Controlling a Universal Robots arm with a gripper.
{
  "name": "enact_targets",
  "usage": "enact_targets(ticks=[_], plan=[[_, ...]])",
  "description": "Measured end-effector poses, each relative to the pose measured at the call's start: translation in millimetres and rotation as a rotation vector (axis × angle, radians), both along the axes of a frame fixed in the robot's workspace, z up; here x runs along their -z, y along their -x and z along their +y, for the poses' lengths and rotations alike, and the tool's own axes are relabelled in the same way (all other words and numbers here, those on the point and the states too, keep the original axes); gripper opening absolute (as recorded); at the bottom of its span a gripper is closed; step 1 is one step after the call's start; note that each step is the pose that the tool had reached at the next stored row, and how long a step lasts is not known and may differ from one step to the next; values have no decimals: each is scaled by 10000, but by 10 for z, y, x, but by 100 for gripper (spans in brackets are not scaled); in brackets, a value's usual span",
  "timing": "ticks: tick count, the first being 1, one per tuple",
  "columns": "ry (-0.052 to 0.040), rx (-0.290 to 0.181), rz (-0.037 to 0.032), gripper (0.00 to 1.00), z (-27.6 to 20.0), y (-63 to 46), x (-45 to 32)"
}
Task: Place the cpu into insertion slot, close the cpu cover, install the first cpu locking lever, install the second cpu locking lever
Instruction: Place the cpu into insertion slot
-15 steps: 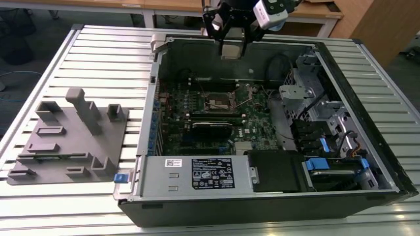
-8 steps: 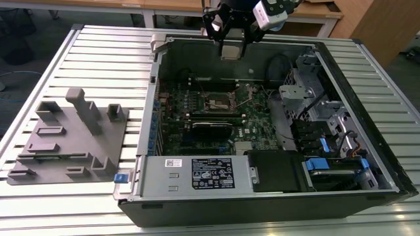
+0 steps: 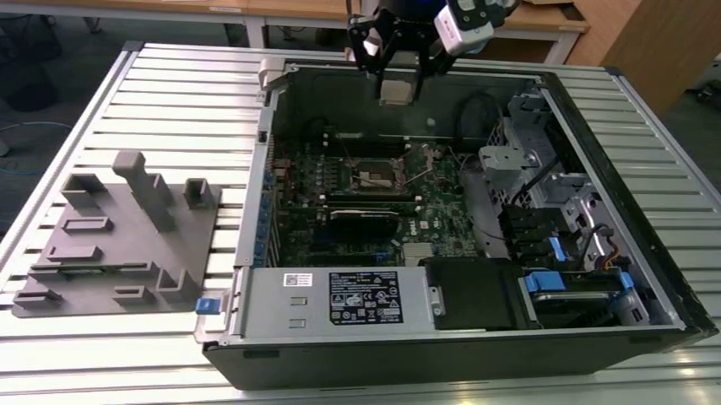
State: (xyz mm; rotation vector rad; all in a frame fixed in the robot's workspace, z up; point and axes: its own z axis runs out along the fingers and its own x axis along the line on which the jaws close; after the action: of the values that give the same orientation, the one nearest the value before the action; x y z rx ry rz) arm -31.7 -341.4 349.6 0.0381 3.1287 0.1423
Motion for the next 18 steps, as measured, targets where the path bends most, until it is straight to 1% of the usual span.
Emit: enact_targets(ticks=[6,18], plan=[[0,1,0,54,-27,1,47],[2,1,1,54,-30,8,78]])
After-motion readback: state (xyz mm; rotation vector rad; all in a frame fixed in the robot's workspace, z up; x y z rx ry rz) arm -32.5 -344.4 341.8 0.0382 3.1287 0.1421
